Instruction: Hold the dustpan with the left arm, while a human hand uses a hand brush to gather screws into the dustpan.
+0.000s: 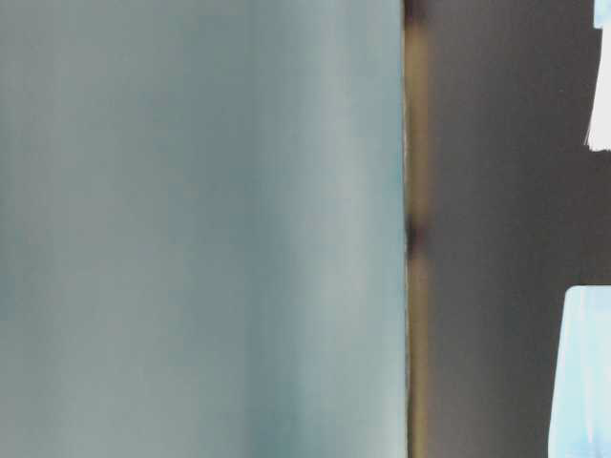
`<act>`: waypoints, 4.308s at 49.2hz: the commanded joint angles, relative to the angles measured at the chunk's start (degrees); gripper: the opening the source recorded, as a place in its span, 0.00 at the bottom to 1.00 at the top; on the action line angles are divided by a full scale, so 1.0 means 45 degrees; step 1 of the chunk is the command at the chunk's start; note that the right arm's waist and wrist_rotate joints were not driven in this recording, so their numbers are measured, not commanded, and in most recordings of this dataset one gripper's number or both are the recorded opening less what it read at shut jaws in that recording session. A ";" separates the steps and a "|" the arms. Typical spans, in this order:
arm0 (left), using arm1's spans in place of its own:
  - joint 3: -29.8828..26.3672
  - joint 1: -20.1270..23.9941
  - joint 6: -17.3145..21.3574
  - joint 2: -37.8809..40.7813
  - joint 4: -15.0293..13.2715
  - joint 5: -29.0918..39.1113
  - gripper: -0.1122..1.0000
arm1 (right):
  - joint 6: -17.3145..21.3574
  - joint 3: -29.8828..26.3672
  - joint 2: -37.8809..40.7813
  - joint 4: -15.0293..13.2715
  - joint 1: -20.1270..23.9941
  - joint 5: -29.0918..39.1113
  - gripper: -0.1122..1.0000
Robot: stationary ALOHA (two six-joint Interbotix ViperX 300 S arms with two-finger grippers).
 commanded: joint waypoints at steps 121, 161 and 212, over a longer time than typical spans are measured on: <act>-0.1016 -0.0996 -0.2656 1.0703 0.0527 0.2207 0.85 | 0.0000 0.1816 -0.5117 -0.1641 0.0000 0.9238 0.16; -0.1152 -0.1563 -0.2930 0.9570 0.0508 0.2148 0.37 | 0.0020 0.1758 -0.6172 -0.1680 0.0000 1.0605 0.16; -0.0684 -0.1035 -0.3242 0.8984 0.0527 0.3828 0.37 | 0.0000 0.1758 -0.6250 -0.1660 0.0000 1.0605 0.16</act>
